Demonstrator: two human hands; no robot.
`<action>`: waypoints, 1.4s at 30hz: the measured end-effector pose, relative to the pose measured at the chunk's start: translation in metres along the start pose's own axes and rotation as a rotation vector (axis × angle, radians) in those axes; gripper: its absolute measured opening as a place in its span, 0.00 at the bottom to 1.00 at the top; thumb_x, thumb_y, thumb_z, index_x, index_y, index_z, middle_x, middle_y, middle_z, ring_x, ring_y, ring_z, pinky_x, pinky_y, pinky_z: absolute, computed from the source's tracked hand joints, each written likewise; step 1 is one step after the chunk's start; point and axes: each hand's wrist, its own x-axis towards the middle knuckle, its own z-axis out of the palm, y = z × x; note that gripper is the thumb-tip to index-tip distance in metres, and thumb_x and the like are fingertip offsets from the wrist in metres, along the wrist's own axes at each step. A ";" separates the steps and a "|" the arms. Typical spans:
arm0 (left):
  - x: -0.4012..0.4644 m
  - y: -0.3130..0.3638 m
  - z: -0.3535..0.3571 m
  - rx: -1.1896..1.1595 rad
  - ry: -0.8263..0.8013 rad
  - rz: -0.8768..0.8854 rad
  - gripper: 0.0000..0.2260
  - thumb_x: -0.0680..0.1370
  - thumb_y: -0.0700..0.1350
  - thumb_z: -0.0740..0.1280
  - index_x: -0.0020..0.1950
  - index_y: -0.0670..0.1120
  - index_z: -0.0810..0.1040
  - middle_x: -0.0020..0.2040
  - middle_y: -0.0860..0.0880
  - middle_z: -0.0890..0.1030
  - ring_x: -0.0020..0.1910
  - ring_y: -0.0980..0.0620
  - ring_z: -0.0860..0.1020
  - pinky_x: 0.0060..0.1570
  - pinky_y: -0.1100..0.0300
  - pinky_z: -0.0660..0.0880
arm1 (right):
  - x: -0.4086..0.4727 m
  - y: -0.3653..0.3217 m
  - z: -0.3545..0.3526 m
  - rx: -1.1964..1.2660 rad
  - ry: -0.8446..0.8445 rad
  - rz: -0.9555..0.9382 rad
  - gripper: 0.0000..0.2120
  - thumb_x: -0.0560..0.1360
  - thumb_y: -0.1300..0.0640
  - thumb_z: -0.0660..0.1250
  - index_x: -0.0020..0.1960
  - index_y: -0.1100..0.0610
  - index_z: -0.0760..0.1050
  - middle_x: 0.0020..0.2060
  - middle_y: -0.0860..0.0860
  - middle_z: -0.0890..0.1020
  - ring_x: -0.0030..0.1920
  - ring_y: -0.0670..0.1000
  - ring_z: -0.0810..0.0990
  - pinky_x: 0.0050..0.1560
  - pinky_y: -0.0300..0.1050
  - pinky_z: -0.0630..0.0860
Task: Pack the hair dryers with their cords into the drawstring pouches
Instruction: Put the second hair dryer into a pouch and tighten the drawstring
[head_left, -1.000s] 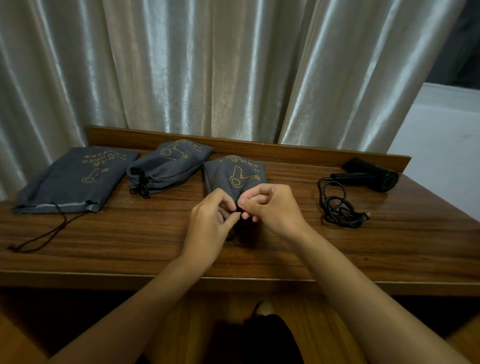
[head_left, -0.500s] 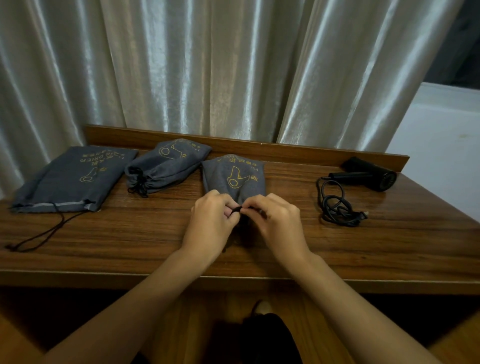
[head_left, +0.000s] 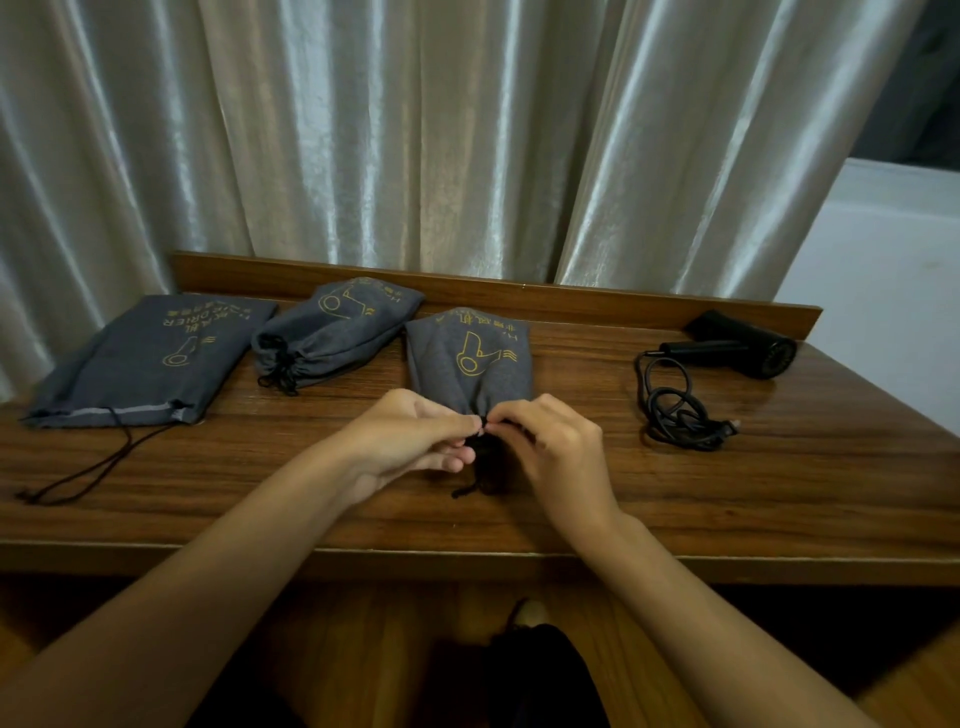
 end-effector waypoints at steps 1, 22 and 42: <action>0.000 0.000 0.000 -0.011 -0.006 -0.024 0.10 0.74 0.40 0.73 0.50 0.34 0.83 0.36 0.43 0.83 0.34 0.55 0.81 0.37 0.66 0.80 | 0.000 0.000 0.000 0.008 0.003 0.003 0.04 0.73 0.63 0.74 0.47 0.58 0.83 0.38 0.52 0.81 0.37 0.49 0.79 0.38 0.44 0.77; 0.004 0.001 -0.014 -0.501 -0.165 -0.528 0.03 0.69 0.35 0.70 0.35 0.36 0.81 0.39 0.40 0.83 0.35 0.46 0.84 0.33 0.63 0.80 | 0.002 0.003 0.007 0.075 0.051 -0.024 0.04 0.75 0.59 0.70 0.46 0.59 0.82 0.39 0.51 0.83 0.39 0.47 0.81 0.39 0.45 0.78; -0.002 0.000 -0.020 0.580 0.154 0.323 0.03 0.76 0.40 0.71 0.44 0.41 0.82 0.42 0.43 0.85 0.38 0.47 0.85 0.26 0.62 0.75 | -0.004 0.003 0.003 0.066 0.051 -0.013 0.03 0.73 0.63 0.74 0.44 0.62 0.81 0.40 0.53 0.81 0.41 0.50 0.80 0.41 0.46 0.78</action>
